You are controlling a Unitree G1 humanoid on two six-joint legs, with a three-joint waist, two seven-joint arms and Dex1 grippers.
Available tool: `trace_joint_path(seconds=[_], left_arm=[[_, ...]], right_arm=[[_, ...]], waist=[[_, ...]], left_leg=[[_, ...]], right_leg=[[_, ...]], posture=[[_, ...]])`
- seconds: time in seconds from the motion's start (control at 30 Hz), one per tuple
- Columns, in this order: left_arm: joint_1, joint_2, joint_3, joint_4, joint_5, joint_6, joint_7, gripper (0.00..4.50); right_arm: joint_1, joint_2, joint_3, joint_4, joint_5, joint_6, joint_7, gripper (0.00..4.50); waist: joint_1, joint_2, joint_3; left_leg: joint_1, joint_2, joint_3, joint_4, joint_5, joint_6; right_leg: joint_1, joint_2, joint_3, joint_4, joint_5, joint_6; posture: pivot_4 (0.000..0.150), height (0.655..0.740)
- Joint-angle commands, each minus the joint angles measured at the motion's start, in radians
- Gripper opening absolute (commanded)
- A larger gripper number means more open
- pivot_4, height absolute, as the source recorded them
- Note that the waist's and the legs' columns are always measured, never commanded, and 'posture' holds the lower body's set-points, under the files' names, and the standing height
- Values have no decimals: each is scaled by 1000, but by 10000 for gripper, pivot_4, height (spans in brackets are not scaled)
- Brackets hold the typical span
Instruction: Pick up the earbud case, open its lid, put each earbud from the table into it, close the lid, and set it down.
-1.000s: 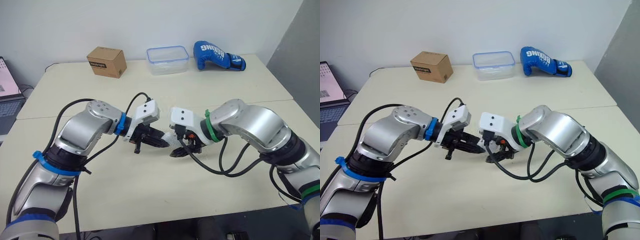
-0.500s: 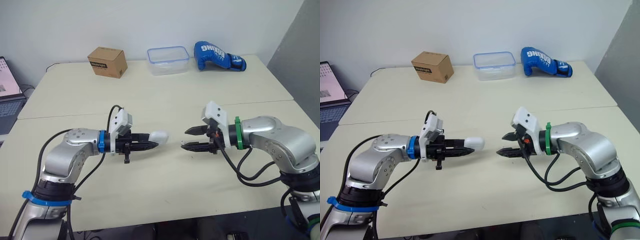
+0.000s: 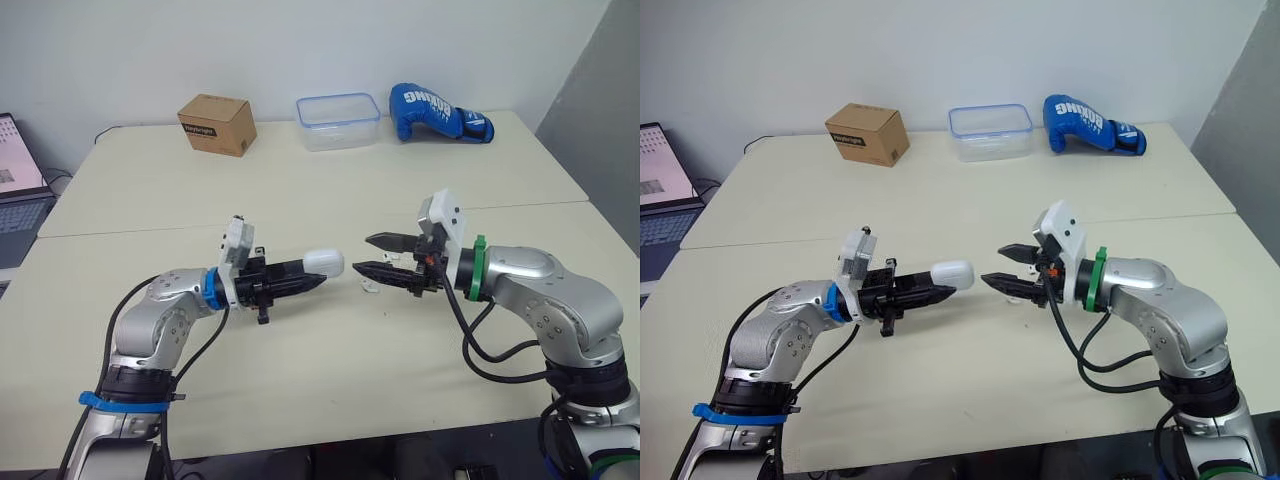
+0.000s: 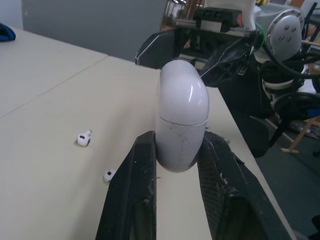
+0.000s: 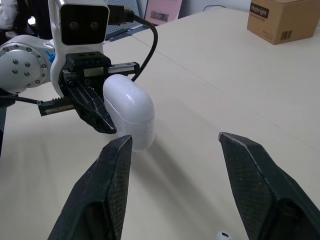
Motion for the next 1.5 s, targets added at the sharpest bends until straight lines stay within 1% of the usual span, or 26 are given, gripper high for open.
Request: trace_joint_path(seconds=[0.03, 0.33, 0.6, 1.1, 1.5], left_arm=[[-24, -14, 3, -11, -22, -5, 1, 8063], [-69, -21, -25, -10, -12, 16, 1, 8063], [-65, 7, -30, -38, -19, 40, -13, 8063], [-3, 38, -29, -55, -9, 2, -53, 8063], [44, 45, -23, -17, 4, -61, -92, 8063]], right_arm=[[-7, -2, 11, -41, 20, -20, 10, 28443], [-28, -11, 44, -28, 42, -2, 35, 28443], [-67, 8, 62, 27, 37, -20, 30, 28443], [-107, 18, 73, 93, 25, -33, 28, 28443], [-128, 27, 71, 110, 30, -36, 32, 28443]], waist=[[0, 0, 0], [0, 0, 0], [-1, 0, 0], [-1, 0, 0], [-1, 0, 0]], left_leg=[[0, 0, 0, 0, 0, 0], [0, 0, 0, 0, 0, 0], [0, 0, 0, 0, 0, 0], [0, 0, 0, 0, 0, 0], [0, 0, 0, 0, 0, 0]], right_leg=[[0, 0, 0, 0, 0, 0], [0, 0, 0, 0, 0, 0], [0, 0, 0, 0, 0, 0], [0, 0, 0, 0, 0, 0], [0, 0, 0, 0, 0, 0]], posture=[[1500, 7307], [1500, 7307], [1500, 7307], [1500, 7307], [1500, 7307]])
